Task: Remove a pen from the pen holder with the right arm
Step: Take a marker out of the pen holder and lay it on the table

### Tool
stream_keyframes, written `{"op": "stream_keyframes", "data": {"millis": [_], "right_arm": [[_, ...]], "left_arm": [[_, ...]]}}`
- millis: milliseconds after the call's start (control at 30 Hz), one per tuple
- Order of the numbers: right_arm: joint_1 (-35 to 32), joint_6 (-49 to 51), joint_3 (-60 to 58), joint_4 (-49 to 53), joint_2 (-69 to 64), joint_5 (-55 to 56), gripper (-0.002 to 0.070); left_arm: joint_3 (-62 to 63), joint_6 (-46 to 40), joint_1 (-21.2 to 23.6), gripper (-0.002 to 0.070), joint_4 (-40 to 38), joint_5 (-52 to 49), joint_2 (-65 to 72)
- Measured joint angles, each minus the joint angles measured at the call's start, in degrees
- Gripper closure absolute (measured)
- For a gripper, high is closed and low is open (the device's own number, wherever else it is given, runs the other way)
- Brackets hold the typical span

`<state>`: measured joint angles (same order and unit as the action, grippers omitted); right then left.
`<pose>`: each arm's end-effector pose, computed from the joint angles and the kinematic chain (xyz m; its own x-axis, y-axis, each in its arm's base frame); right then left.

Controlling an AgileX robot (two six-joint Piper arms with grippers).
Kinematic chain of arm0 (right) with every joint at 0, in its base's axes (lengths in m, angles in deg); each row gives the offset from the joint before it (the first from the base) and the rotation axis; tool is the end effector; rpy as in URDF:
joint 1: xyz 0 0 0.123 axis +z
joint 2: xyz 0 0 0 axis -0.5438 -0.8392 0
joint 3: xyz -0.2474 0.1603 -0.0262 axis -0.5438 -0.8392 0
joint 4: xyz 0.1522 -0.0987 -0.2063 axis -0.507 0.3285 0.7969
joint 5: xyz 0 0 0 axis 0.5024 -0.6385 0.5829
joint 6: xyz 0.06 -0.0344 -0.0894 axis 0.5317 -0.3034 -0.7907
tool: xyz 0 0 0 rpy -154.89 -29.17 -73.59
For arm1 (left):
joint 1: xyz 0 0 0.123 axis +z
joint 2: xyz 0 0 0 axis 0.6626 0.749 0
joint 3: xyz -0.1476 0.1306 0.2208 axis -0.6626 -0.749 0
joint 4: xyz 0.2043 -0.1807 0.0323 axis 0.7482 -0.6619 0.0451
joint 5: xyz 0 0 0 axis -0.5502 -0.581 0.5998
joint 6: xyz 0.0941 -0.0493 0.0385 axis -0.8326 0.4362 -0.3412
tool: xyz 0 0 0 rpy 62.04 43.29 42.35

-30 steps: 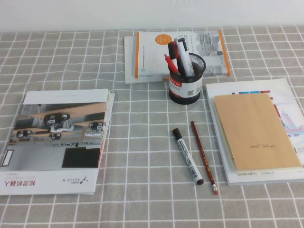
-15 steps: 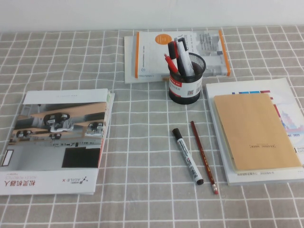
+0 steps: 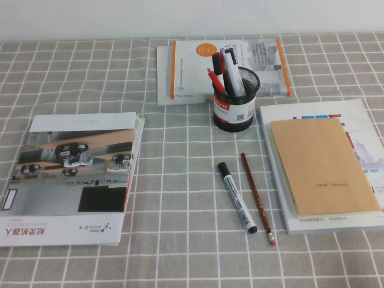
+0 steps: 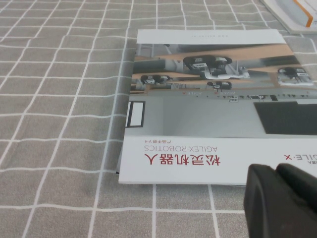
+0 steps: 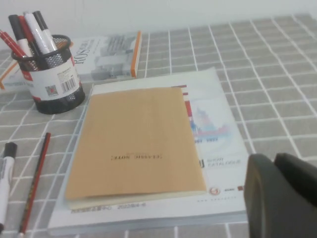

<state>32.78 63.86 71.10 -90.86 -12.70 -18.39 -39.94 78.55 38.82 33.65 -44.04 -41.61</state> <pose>0.0883 0.0085 0.1886 -0.1859 0.1527 -0.9706 -0.0461 0.9854 0.1639 0.0851 -0.0063 0.1630 -0.3029 0.0359 -0.9524 0.0735 0.9972 0.0142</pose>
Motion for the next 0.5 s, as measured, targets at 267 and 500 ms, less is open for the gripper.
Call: {"op": "stream_keyframes", "data": {"millis": [267, 500], "right_arm": [[1.4, -3.7, -1.2, 0.5, 0.5, -1.8, 0.0688], [1.8, -4.3, -2.2, 1.1, 0.5, -4.6, 0.0689]], "left_arm": [[0.0, 0.0, 0.0, 0.0678, 0.0, 0.0, 0.0], [0.0, 0.0, 0.0, 0.0678, 0.0, 0.0, 0.0]]}}
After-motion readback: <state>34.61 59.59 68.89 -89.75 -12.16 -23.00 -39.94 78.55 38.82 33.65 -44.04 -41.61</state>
